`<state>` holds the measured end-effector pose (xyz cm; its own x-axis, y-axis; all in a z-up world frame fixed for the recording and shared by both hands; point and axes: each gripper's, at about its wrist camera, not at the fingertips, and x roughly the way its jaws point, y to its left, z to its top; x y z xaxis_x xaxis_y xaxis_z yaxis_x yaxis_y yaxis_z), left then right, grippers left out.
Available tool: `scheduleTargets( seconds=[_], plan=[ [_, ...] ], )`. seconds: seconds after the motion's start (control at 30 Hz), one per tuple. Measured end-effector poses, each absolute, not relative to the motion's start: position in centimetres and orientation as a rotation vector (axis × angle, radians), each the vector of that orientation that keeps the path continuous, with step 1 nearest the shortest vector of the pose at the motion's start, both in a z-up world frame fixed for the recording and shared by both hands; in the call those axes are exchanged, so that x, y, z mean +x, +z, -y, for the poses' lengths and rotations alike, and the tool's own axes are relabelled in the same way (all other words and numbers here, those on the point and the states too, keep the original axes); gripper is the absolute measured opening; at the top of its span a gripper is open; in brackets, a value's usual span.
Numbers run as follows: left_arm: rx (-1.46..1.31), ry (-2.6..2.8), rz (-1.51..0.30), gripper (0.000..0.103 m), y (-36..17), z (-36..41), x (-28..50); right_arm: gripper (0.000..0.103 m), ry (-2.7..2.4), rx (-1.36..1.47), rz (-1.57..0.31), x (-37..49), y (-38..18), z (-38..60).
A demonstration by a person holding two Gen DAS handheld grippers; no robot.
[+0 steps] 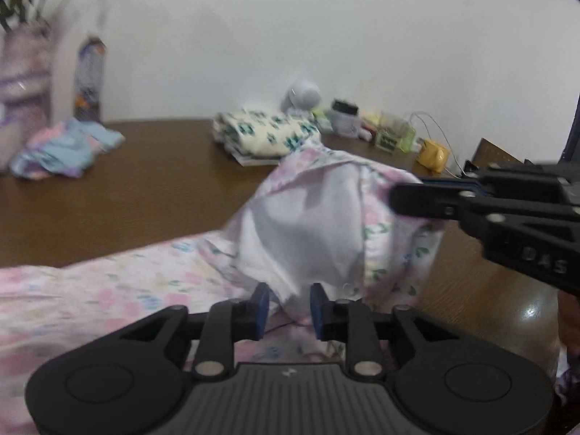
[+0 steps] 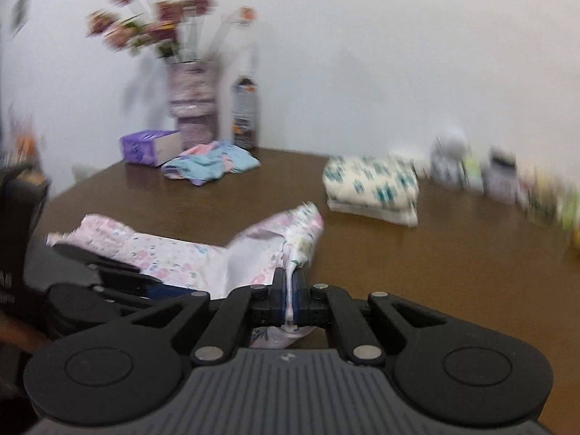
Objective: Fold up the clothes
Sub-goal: 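Lift and fold the held bundle over onto the rest of the dress with both grippers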
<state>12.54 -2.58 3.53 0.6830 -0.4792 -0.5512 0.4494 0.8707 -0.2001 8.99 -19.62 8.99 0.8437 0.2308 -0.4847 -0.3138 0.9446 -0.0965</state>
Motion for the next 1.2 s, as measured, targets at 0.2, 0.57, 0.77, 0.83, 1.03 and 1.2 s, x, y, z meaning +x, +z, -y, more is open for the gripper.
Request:
scheduleTargets(
  seconds=[0.2, 0.57, 0.77, 0.83, 1.03, 1.2],
  plan=[
    [-0.071, -0.419, -0.626, 0.031, 3.8, -2.9, 9.3, 0.003, 0.436, -0.453, -0.432, 8.6, 10.2, 14.1],
    [-0.075, -0.362, -0.67, 0.033, 2.8, -6.8, 7.4, 0.003, 0.619, -0.564, -0.501, 8.0, 7.7, 6.8],
    [-0.083, -0.365, -0.676, 0.031, 2.1, -7.2, 7.4, 0.003, 0.673, -0.553, -0.562, 8.1, 5.7, 4.8],
    [-0.082, -0.366, -0.68, 0.032, 2.1, -7.3, 7.4, 0.003, 0.672, -0.532, -0.584, 8.4, 5.1, 4.5],
    [-0.119, -0.364, -0.663, 0.033, 2.5, -8.0, 7.2, 0.006, 0.676, -0.447, -0.626, 9.4, 4.3, 4.5],
    [-0.162, -0.363, -0.611, 0.033, 4.0, -8.8, 6.9, 0.03, 0.724, -0.205, -0.656, 10.1, 5.8, 7.4]
  ],
)
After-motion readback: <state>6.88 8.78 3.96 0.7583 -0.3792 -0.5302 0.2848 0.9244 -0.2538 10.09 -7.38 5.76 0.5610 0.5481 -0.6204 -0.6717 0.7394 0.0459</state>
